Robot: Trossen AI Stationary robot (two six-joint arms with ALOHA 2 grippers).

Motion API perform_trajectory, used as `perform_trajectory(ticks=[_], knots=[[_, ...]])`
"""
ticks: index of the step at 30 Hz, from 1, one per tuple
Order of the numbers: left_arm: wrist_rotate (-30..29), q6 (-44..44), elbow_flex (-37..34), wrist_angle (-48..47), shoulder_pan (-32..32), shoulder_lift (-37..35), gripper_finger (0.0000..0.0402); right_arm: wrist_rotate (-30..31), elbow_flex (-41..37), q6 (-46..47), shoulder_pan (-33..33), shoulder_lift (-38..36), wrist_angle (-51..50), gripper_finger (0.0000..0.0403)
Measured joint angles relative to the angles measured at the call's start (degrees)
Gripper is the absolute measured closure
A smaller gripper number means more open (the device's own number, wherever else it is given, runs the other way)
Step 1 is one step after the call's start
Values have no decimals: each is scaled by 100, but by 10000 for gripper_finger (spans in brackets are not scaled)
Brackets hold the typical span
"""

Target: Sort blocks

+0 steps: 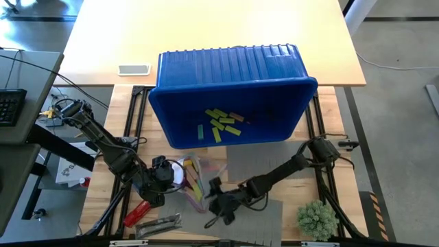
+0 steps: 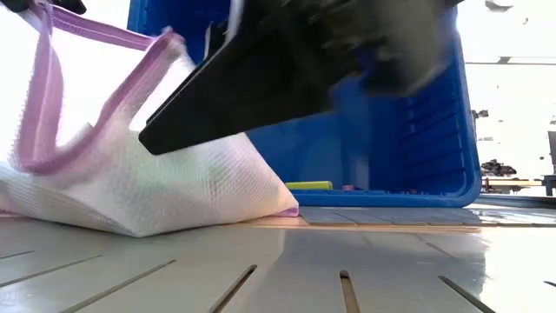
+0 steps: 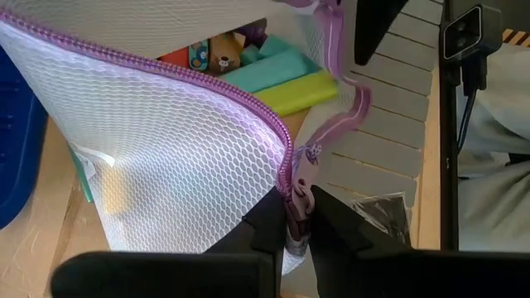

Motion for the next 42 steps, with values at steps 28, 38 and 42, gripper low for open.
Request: perform_trajectory(ticks=[28, 38, 42], knots=[[-2, -2, 0, -4, 0, 0, 378, -726, 19, 702, 116, 557, 359, 183], [-6, -2, 0, 5, 0, 0, 378, 1221, 11, 289, 18, 502, 971, 183], [-4, -2, 0, 4, 0, 0, 378, 403, 15, 492, 23, 472, 858, 183]])
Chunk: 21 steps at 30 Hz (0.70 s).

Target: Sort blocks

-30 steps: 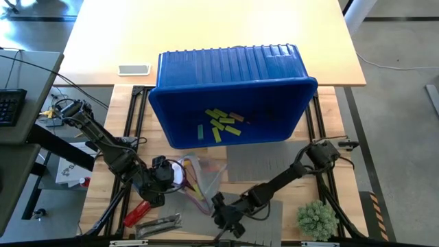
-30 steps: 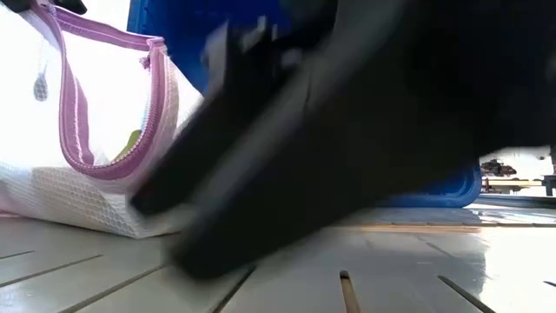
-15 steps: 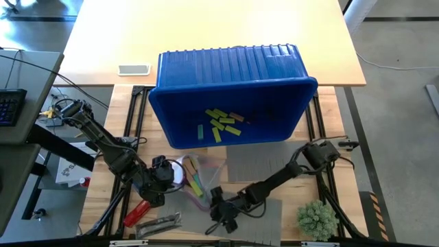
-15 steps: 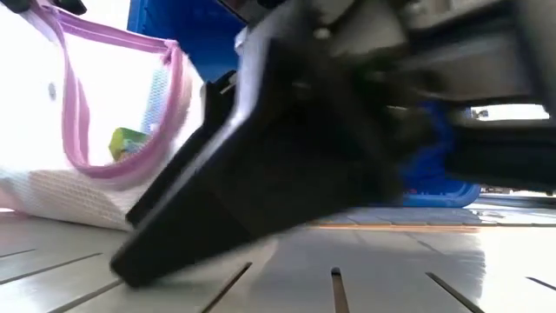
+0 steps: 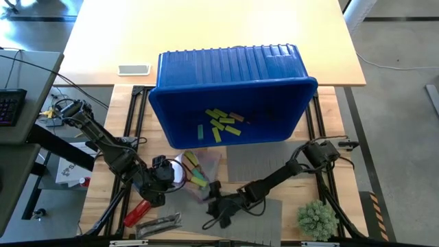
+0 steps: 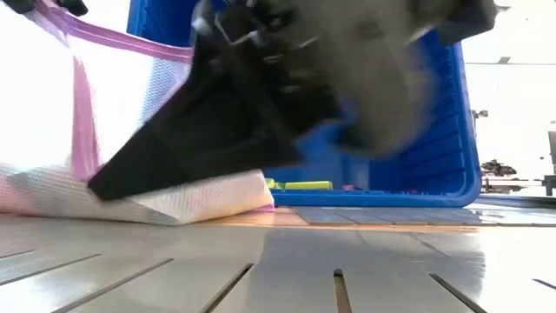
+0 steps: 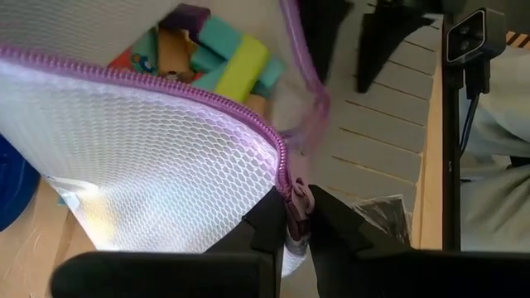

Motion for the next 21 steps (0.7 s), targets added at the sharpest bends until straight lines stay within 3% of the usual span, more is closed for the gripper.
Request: perform_trajectory(ticks=[2, 4, 12, 21], knots=[[7, 0, 0, 3, 0, 0, 378, -388, -4, 193, 18, 9, -127, 183], [11, 0, 0, 3, 0, 0, 378, -346, -4, 228, 51, 9, -154, 183], [9, 0, 0, 7, 0, 0, 378, 1744, -4, 105, 2, -260, -142, 183], [7, 0, 0, 7, 0, 0, 378, 2051, 0, 342, -81, -1903, -1449, 183]])
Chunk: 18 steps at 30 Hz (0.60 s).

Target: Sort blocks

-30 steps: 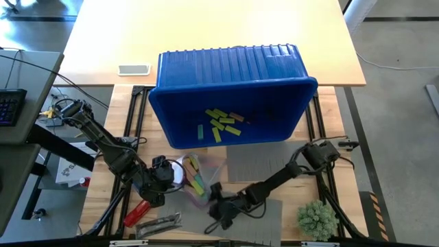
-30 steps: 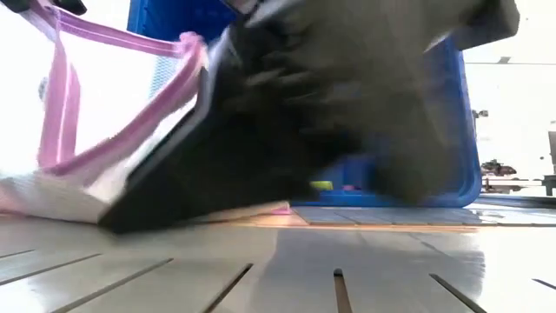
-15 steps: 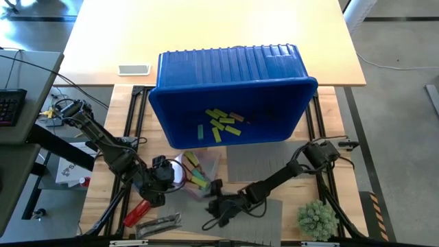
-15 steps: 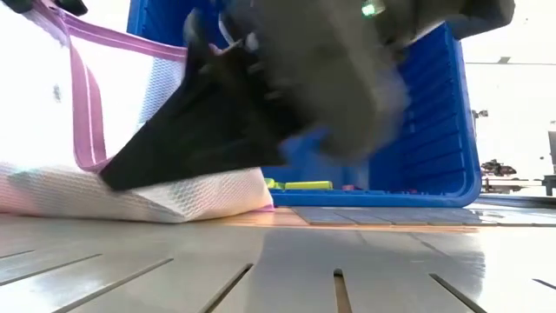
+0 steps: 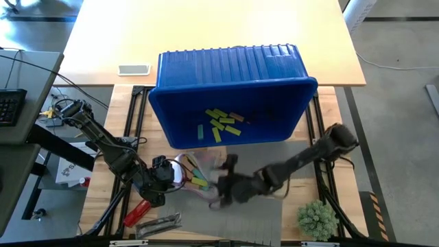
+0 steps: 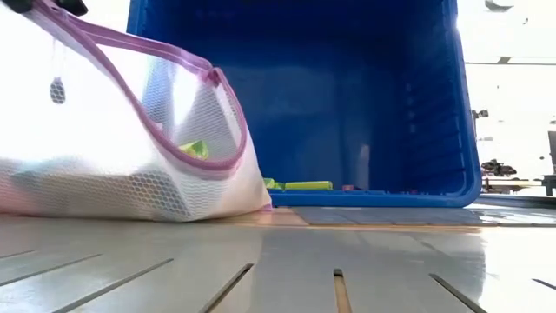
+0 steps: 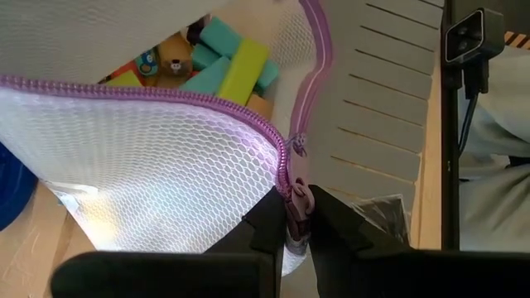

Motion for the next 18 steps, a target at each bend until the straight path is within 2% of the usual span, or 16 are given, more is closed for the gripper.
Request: perform_trajectory(ticks=[3, 5, 9, 13, 18], knots=[[1, 0, 0, -2, -1, 0, 378, -111, 2, 458, -339, -528, -1024, 183], [1, 0, 0, -3, 0, 0, 378, -426, 2, 831, -652, -759, -1612, 183], [2, 0, 0, -2, 0, 0, 378, -1084, -174, 1636, -1382, -860, -1985, 183], [0, 0, 0, -2, 0, 0, 378, -1170, -770, 2656, -1978, -685, -1329, 183], [-2, 0, 0, 5, 0, 0, 378, -1176, -1712, 3470, -2334, -333, 342, 183]])
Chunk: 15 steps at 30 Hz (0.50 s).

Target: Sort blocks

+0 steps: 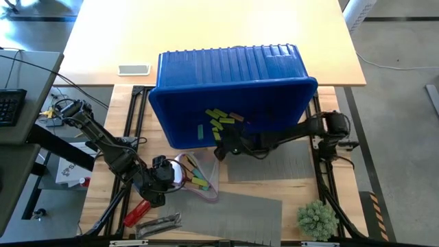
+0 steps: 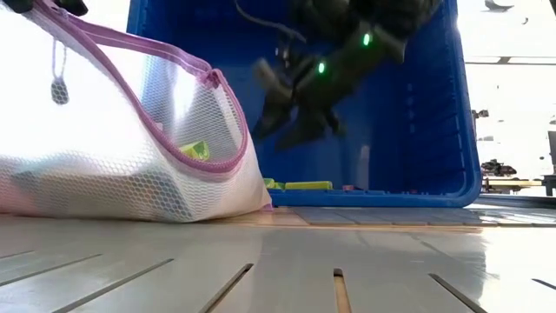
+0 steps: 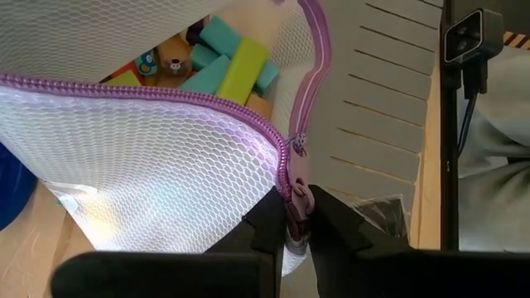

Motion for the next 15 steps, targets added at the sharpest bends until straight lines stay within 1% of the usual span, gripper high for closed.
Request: perform_trajectory(ticks=[3, 5, 11, 15], knots=[[2, 0, 0, 12, 0, 2, 378, 0, -294, 45, -97, 294, 899, 183], [2, 0, 0, 28, 0, 2, 378, 29, -316, -47, -130, 530, 1171, 183], [2, 0, 0, 36, 0, 2, 378, 551, -210, -135, -212, 1151, 1169, 183], [2, 0, 0, 47, -1, 2, 378, 632, -185, -37, -271, 1311, 1247, 183]])
